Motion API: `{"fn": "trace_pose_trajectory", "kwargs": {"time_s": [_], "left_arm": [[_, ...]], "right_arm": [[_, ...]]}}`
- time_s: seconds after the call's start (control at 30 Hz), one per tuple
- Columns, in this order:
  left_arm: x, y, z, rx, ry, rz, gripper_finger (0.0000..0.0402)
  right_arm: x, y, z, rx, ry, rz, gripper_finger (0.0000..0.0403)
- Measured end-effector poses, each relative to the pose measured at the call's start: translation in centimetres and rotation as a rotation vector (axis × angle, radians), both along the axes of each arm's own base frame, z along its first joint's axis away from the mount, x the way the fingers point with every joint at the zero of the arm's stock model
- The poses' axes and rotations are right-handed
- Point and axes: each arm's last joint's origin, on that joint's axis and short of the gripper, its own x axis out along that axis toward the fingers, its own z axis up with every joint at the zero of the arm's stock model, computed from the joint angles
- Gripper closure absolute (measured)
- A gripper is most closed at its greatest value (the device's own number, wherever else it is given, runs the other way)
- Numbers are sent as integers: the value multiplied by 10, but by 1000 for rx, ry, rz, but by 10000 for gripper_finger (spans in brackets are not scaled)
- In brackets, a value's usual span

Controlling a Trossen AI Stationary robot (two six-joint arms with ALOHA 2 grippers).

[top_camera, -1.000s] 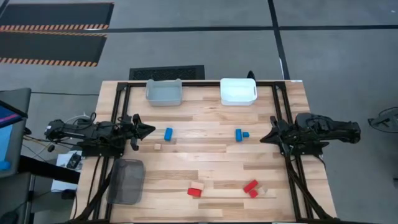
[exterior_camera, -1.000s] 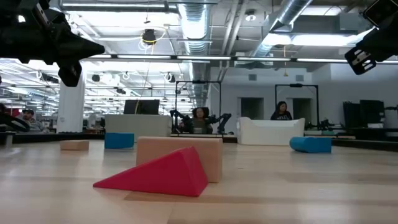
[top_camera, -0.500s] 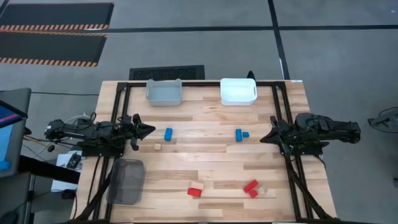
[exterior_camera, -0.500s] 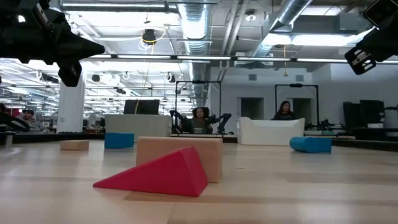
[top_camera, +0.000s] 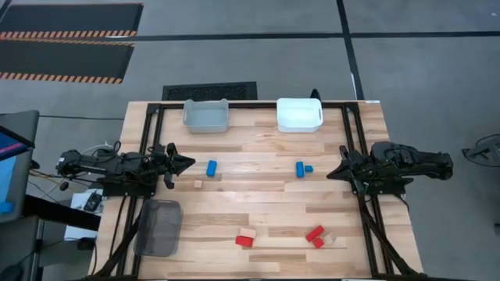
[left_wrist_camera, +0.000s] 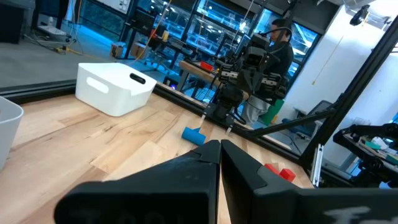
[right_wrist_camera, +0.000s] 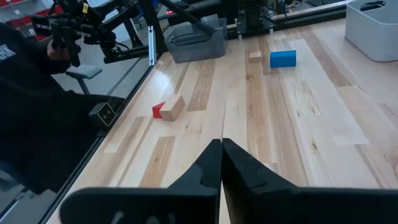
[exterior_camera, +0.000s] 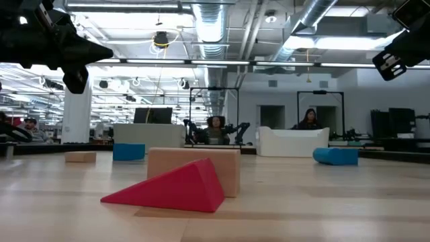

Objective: Sort & place blocks by color

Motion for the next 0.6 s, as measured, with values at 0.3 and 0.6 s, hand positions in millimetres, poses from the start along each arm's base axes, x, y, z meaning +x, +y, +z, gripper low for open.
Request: {"fn": "trace_pose_trajectory", "kwargs": {"time_s": [0.3, 0.6], "left_arm": [[0, 0, 0, 0, 0, 0, 401], [-1, 5, 2, 120, 12, 181, 401]], "right_arm": [[0, 0, 0, 0, 0, 0, 376], [0, 0, 2, 7, -18, -8, 376]]}}
